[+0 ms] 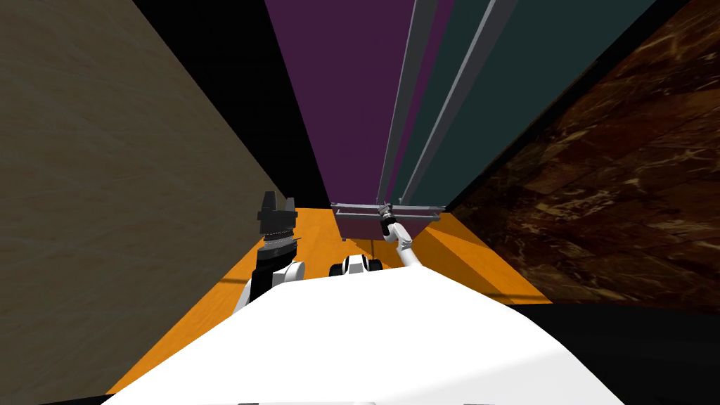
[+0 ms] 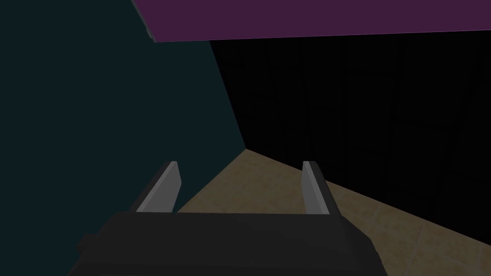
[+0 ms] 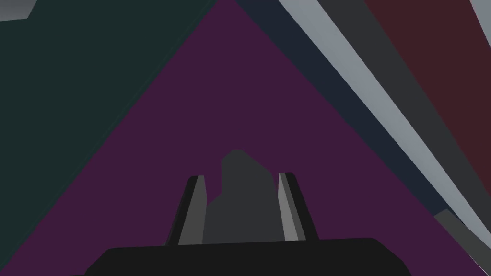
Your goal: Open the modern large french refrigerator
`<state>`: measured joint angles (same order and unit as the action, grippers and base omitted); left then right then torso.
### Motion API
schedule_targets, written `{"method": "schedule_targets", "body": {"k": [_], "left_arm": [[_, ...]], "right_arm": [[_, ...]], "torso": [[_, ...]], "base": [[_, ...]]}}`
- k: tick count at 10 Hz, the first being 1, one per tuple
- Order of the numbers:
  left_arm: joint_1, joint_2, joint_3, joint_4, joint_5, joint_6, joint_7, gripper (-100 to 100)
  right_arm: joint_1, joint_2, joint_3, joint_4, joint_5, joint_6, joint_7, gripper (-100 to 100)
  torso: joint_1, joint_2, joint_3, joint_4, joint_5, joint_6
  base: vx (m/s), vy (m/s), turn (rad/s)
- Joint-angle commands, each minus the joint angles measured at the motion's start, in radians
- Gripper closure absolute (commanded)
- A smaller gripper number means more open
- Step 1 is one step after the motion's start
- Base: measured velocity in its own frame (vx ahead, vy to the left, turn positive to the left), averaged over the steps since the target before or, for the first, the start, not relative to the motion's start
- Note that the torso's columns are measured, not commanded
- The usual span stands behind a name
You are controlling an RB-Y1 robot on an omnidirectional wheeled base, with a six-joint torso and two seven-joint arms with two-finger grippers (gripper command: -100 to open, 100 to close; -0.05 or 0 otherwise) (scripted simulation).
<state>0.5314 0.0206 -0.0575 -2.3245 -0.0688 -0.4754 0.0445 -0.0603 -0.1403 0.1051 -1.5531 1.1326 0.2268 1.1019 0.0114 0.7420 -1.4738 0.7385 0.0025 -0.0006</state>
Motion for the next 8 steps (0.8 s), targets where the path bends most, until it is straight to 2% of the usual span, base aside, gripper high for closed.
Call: {"method": "schedule_targets", "body": {"k": [1, 8], "left_arm": [[0.0, 0.0, 0.0, 0.0, 0.0, 0.0, 0.0, 0], [0.0, 0.0, 0.0, 0.0, 0.0, 0.0, 0.0, 0]], "right_arm": [[0.009, 0.013, -0.021, -0.014, 0.014, 0.028, 0.0, 100], [0.062, 0.066, -0.096, -0.077, 0.075, 0.123, 0.002, 100]], "torso": [[0.002, 0.001, 0.001, 0.001, 0.001, -0.003], [-0.004, -0.005, -0.003, 0.004, 0.001, -0.006]], "base": [[-0.059, 0.22, -0.138], [-0.105, 0.272, -0.131]]}}
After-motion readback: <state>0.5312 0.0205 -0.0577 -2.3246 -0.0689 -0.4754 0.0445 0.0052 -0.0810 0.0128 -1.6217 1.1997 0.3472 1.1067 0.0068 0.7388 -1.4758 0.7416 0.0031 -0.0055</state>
